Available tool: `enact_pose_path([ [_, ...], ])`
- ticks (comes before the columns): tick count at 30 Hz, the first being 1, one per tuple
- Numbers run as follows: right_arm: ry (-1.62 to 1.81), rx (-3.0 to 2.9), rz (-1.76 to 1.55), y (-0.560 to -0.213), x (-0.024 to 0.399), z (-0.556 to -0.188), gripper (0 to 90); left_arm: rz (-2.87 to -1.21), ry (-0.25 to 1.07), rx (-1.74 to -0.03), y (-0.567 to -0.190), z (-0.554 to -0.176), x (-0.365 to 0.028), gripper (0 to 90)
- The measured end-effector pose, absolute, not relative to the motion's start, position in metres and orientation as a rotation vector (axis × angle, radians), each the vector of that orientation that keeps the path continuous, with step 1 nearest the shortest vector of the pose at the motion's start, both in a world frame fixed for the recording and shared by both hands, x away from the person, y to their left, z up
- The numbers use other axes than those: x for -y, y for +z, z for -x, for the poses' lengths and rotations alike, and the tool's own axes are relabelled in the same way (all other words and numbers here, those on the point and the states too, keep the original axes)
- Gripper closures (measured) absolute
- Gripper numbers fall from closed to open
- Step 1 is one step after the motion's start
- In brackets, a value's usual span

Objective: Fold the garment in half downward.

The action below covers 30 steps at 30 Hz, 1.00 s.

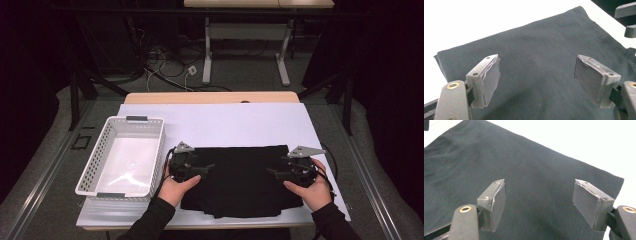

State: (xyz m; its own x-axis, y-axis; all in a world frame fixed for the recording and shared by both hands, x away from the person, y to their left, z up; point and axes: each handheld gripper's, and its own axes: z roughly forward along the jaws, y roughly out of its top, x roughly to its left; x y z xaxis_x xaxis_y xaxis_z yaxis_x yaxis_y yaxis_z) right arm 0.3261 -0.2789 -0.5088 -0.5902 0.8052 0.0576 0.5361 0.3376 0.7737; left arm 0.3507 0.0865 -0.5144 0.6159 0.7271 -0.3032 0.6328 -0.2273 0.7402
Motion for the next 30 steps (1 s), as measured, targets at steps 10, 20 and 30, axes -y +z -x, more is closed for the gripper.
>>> enact_pose_path([
  [10,1.105,-2.269,-1.162,-0.498,0.274,-0.345,17.0,-1.914,0.180,-1.097,-0.505,-0.371,-0.089,18.7],
  [20,1.084,-2.253,-1.139,-0.486,0.279,-0.369,23.5,-1.896,0.218,-1.162,-0.507,-0.395,-0.094,15.6],
  [30,1.074,-2.242,-1.182,-0.495,0.286,-0.394,43.7,-1.925,0.285,-1.222,-0.518,-0.414,-0.096,28.5],
])
